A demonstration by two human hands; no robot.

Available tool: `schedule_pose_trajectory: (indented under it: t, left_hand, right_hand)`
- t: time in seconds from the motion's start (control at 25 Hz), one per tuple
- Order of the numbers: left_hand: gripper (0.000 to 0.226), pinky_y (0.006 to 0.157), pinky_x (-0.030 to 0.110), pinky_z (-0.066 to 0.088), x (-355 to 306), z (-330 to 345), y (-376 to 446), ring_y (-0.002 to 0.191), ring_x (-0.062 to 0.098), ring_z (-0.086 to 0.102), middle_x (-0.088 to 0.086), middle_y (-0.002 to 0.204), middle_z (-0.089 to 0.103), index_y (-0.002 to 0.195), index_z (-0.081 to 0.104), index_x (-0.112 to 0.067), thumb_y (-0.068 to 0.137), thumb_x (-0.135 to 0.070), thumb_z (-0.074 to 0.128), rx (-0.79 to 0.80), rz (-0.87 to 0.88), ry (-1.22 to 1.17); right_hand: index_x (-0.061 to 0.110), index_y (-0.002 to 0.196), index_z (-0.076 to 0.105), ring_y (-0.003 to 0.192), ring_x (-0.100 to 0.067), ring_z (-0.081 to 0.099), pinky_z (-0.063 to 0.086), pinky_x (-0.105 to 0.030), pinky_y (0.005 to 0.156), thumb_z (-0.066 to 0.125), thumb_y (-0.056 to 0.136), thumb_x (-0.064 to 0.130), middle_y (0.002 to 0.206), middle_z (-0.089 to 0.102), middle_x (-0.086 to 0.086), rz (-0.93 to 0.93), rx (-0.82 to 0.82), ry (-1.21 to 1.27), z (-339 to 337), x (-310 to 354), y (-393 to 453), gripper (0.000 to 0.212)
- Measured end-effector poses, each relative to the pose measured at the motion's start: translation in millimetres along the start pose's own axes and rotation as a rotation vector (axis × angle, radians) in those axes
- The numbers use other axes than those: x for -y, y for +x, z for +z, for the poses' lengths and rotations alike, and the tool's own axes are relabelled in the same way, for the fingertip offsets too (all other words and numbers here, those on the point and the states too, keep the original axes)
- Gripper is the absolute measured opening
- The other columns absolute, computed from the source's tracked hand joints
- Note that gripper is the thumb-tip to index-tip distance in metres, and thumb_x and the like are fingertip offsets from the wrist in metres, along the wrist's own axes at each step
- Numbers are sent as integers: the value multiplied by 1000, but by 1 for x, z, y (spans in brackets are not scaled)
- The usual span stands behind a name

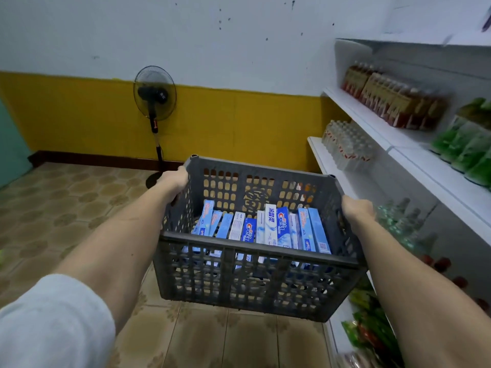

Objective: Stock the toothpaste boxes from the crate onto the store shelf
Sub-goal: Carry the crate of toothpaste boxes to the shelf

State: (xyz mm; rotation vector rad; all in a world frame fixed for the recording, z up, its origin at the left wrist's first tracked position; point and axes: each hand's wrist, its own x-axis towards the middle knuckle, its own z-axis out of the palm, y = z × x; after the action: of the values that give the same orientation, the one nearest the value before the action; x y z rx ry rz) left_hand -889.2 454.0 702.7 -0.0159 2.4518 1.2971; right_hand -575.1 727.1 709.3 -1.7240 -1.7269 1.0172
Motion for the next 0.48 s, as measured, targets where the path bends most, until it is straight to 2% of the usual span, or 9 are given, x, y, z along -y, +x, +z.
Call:
schedule_pose_trajectory:
  t: [0.08, 0.16, 0.28, 0.4, 0.48]
  left_hand:
    - [75, 57, 28, 46, -12, 22, 33, 62, 27, 58, 17, 88, 67, 123, 60, 2, 93, -58, 26, -26, -10, 4]
    - [80, 75, 38, 52, -25, 43, 72, 83, 35, 65, 23, 111, 68, 125, 59, 3, 90, -61, 26, -37, -29, -8]
    - [88, 93, 50, 49, -42, 73, 136, 107, 43, 64, 25, 121, 65, 130, 57, 2, 83, -66, 24, -52, -75, -26]
    - [97, 98, 55, 45, -55, 105, 209, 114, 45, 60, 26, 126, 62, 131, 56, 1, 74, -69, 21, -77, -101, -24]
    - [94, 93, 51, 49, -79, 119, 223, 109, 44, 62, 27, 124, 63, 130, 56, 3, 79, -68, 21, -71, -114, -47]
  right_hand:
    - [-3, 126, 58, 114, -42, 56, 45, -38, 86, 50, 89, 43, 128, 59, -24, -6, 38, -30, 22, 19, 37, 60]
    - [-3, 128, 57, 115, -42, 55, 40, -36, 82, 49, 92, 45, 129, 58, -24, -28, 75, -36, 41, 42, 73, 60]
    - [-3, 127, 57, 115, -41, 55, 42, -36, 85, 49, 92, 47, 129, 59, -24, -41, 93, -32, 71, 72, 129, 62]
    - [-3, 129, 55, 116, -41, 54, 41, -36, 84, 48, 93, 46, 130, 58, -24, -16, 101, -54, 102, 101, 174, 61]
    - [-3, 132, 53, 117, -41, 53, 41, -36, 85, 47, 94, 45, 131, 56, -24, -15, 94, -59, 127, 116, 203, 61]
